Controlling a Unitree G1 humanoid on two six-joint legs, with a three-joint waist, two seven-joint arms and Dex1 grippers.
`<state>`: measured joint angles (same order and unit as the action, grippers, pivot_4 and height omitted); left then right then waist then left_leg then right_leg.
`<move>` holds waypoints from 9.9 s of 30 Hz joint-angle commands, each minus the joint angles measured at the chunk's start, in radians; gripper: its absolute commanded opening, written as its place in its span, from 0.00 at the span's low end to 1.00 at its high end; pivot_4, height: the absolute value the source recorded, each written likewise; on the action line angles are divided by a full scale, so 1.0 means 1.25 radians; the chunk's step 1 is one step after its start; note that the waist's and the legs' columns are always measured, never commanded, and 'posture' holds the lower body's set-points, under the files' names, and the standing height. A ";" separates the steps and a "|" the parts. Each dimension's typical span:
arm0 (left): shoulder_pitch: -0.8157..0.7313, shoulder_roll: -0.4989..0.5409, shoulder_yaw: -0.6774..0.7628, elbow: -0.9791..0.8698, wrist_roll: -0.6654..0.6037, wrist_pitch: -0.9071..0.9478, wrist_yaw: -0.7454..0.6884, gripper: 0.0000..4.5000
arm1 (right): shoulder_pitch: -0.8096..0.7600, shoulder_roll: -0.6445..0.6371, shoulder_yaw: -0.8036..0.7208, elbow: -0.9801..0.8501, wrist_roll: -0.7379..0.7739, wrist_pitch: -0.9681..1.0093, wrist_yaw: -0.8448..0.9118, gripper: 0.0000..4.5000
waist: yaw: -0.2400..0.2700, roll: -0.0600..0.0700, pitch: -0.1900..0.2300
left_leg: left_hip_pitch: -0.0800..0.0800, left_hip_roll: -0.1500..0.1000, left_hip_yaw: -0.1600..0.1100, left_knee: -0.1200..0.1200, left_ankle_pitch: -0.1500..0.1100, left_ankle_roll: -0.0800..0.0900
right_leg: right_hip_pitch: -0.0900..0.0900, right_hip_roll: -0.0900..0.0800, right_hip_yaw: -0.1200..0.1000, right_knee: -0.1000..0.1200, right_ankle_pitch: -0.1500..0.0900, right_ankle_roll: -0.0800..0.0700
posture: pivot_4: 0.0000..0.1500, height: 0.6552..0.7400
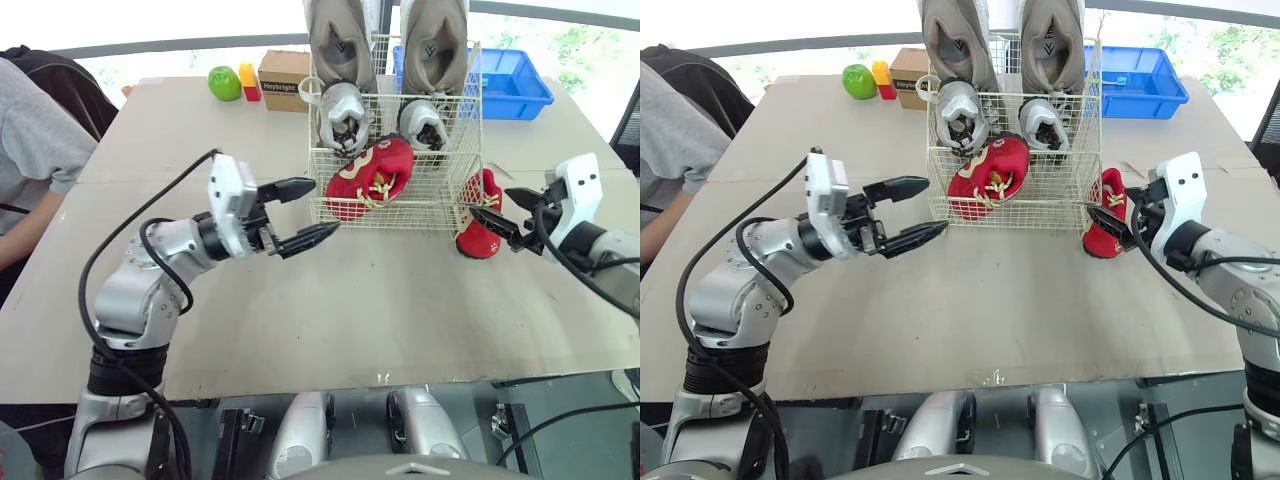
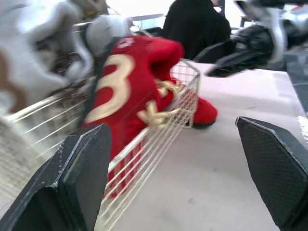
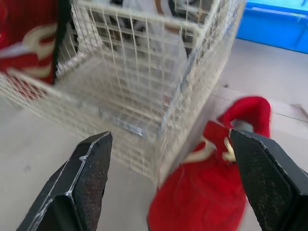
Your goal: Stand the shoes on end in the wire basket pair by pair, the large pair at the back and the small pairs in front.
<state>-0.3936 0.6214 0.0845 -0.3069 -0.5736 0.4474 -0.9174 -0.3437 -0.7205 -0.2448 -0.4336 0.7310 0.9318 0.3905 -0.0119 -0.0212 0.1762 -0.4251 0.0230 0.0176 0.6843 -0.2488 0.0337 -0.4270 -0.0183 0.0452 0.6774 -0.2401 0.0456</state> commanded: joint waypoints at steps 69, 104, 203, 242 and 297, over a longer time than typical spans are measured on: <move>0.008 -0.390 0.150 -0.243 -0.140 0.274 0.730 0.02 | 0.017 0.048 0.143 -0.080 -0.047 -0.334 0.285 0.83 | -0.001 -0.001 0.000 | 0.000 0.000 0.001 0.000 0.000 0.000 | 0.000 0.000 0.001 0.000 0.001 0.001 | 1.00 1.00; 0.092 0.045 0.243 -0.230 -0.375 0.366 0.273 0.98 | -0.014 -0.140 -0.027 -0.029 0.049 0.018 0.140 0.83 | 0.000 -0.001 0.000 | 0.008 0.000 0.000 -0.004 0.000 0.000 | 0.010 -0.002 -0.001 -0.008 -0.001 -0.002 | 1.00 1.00; 0.174 -0.024 0.026 -0.254 -0.211 0.076 0.191 0.99 | -0.210 0.236 -0.343 -0.179 0.143 -0.081 -0.048 0.01 | -0.022 0.003 0.000 | 0.009 0.002 0.002 -0.012 -0.001 0.001 | 0.009 0.001 0.002 -0.012 0.001 0.001 | 1.00 1.00; 0.225 0.052 0.129 -0.388 -0.405 0.169 0.348 0.99 | 0.215 0.573 0.294 0.119 -0.329 -0.792 -0.152 0.01 | -0.003 0.000 -0.002 | 0.010 0.000 0.000 -0.011 0.001 -0.002 | 0.010 -0.003 -0.001 -0.011 0.001 0.000 | 1.00 1.00; 0.317 -0.014 0.134 0.000 -0.150 -0.122 -0.108 0.99 | 0.039 0.572 0.130 -0.273 -0.263 -0.084 -0.368 0.01 | 0.001 -0.001 -0.003 | 0.007 0.000 0.000 -0.013 0.001 -0.002 | 0.006 -0.003 -0.002 -0.012 0.001 -0.001 | 1.00 1.00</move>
<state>0.0199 0.6028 0.2528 -0.2998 -0.7656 0.3118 -1.0421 -0.2913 -0.0189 -0.0276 -0.7086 0.3795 0.8193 -0.0323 -0.0111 -0.0221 0.1726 -0.4161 0.0235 0.0181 0.6687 -0.2477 0.0316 -0.4191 -0.0218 0.0430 0.6623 -0.2388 0.0445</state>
